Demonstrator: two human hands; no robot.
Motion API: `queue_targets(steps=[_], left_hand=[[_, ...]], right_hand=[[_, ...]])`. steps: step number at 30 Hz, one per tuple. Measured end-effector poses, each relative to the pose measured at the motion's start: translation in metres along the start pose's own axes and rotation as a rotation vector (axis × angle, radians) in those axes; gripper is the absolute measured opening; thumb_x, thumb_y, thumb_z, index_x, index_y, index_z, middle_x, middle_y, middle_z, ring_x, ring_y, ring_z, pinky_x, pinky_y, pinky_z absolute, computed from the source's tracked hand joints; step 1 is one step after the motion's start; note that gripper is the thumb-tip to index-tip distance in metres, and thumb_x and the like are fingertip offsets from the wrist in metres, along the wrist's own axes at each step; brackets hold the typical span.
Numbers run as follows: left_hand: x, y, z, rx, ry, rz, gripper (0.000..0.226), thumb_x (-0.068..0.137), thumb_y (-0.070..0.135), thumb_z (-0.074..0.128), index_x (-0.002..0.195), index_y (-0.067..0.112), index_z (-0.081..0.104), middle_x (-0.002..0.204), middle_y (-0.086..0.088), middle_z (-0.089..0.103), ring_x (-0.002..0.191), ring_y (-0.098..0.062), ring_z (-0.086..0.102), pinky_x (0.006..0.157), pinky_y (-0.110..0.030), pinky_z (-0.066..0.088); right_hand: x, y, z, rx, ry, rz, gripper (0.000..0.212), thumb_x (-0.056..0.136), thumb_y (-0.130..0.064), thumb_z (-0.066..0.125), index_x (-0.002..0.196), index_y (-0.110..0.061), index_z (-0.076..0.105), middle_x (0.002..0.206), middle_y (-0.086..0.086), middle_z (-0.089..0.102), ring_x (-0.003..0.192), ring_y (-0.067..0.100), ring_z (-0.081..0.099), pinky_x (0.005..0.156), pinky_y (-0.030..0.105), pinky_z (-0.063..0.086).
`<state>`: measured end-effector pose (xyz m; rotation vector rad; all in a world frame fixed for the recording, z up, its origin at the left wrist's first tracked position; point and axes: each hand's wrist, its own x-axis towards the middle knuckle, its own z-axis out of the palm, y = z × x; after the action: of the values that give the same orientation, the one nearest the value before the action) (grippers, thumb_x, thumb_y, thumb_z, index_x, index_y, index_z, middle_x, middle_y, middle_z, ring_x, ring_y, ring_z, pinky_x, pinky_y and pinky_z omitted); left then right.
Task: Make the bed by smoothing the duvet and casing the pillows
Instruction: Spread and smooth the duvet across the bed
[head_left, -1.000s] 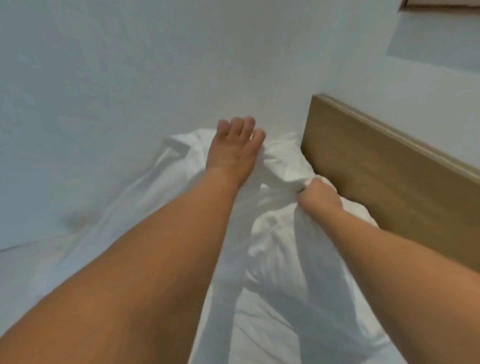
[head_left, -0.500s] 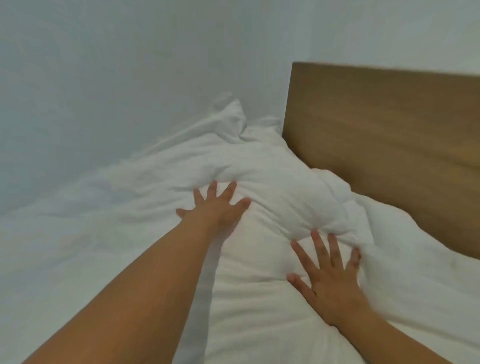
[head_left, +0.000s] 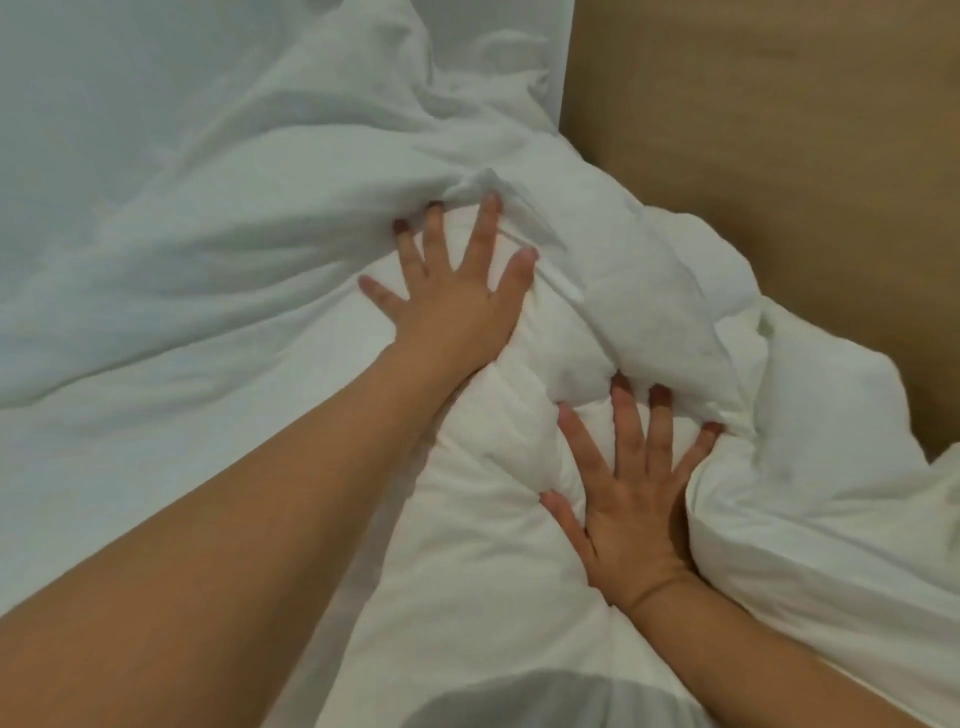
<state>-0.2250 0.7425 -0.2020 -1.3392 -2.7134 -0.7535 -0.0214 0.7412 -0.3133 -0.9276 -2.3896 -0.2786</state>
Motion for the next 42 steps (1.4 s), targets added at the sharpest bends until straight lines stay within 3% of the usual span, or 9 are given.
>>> queue_targets(steps=[4,7,10,13,17,23,29,36,42], left_hand=[[0.023,0.026,0.012,0.189,-0.246,0.048,0.065,0.087,0.077,0.007,0.147,0.055,-0.008,0.16,0.005,-0.023,0.145,-0.032,-0.026,0.101,-0.075,-0.018],[-0.006,0.013,-0.004,0.05,-0.248,0.07,0.059,0.093,0.066,0.009,0.15,0.049,0.002,0.163,0.007,-0.012,0.148,-0.028,-0.017,0.109,-0.068,-0.012],[-0.129,-0.008,-0.019,0.06,-0.253,0.199,0.061,0.094,0.061,0.011,0.152,0.042,0.003,0.163,0.007,-0.011,0.149,-0.023,-0.014,0.115,-0.061,-0.008],[-0.306,-0.038,-0.029,0.189,-0.347,0.317,0.06,0.091,0.061,-0.005,0.148,0.046,-0.017,0.155,0.011,-0.034,0.14,-0.015,-0.037,0.112,-0.062,-0.016],[-0.363,-0.062,-0.032,0.101,-0.516,0.103,0.054,0.094,0.059,-0.002,0.139,0.054,-0.03,0.152,0.014,-0.04,0.139,-0.01,-0.038,0.115,-0.056,-0.016],[-0.434,-0.036,-0.084,0.018,-0.633,0.026,0.055,0.103,0.043,0.021,0.153,0.037,0.0,0.162,0.015,-0.012,0.149,-0.012,-0.01,0.115,-0.062,-0.007],[-0.572,0.014,-0.148,0.175,-0.59,-0.012,0.068,0.093,0.069,0.008,0.151,0.042,-0.012,0.162,0.008,-0.014,0.149,-0.022,-0.014,0.114,-0.06,-0.013],[-0.691,0.127,-0.177,0.104,-0.704,0.213,0.077,0.088,0.076,0.027,0.15,0.047,-0.009,0.162,0.011,-0.012,0.15,-0.02,-0.008,0.116,-0.061,-0.004],[-0.805,0.198,-0.152,0.047,-0.723,0.209,0.086,0.088,0.07,0.04,0.151,0.042,-0.013,0.162,0.007,-0.017,0.15,-0.022,-0.008,0.116,-0.062,0.003]], right_hand=[[-0.001,0.001,0.005,-0.005,0.026,0.006,0.068,0.092,-0.065,0.022,0.152,-0.037,0.008,0.159,0.015,0.013,0.145,0.043,0.009,0.105,0.075,0.0],[-0.001,0.004,0.007,-0.018,0.049,-0.015,0.068,0.091,-0.063,0.028,0.151,-0.036,0.015,0.158,0.015,0.014,0.145,0.043,0.01,0.107,0.073,-0.004],[-0.001,0.002,-0.001,-0.076,-0.007,-0.033,0.065,0.092,-0.061,0.028,0.15,-0.033,0.021,0.158,0.017,0.017,0.143,0.047,0.012,0.106,0.069,-0.01],[-0.002,-0.002,-0.023,-0.154,-0.159,-0.056,0.068,0.092,-0.064,0.015,0.153,-0.034,0.015,0.16,0.015,0.009,0.144,0.047,0.006,0.104,0.058,-0.026],[-0.01,-0.013,-0.08,-0.166,-0.325,0.029,0.068,0.092,-0.065,0.01,0.154,-0.035,0.009,0.161,0.011,0.004,0.145,0.04,0.003,0.114,0.061,-0.001],[-0.069,-0.038,-0.237,0.491,-0.359,0.111,0.039,0.1,-0.035,0.04,0.136,-0.024,0.049,0.153,-0.003,0.033,0.138,0.016,0.033,0.113,0.031,0.021],[-0.215,-0.008,-0.37,-0.151,-0.511,-0.301,0.058,0.094,-0.058,0.017,0.146,-0.036,0.03,0.161,-0.003,0.014,0.147,0.015,0.011,0.119,0.046,-0.001],[-0.351,0.097,-0.492,-0.142,-0.633,0.134,0.072,0.091,-0.068,0.02,0.152,-0.037,-0.001,0.162,-0.004,-0.005,0.149,0.019,-0.007,0.118,0.051,-0.007],[-0.465,0.163,-0.564,-0.09,-0.65,0.475,0.093,0.08,-0.081,0.031,0.153,-0.033,-0.002,0.162,-0.001,0.0,0.149,0.022,0.003,0.117,0.055,0.005]])
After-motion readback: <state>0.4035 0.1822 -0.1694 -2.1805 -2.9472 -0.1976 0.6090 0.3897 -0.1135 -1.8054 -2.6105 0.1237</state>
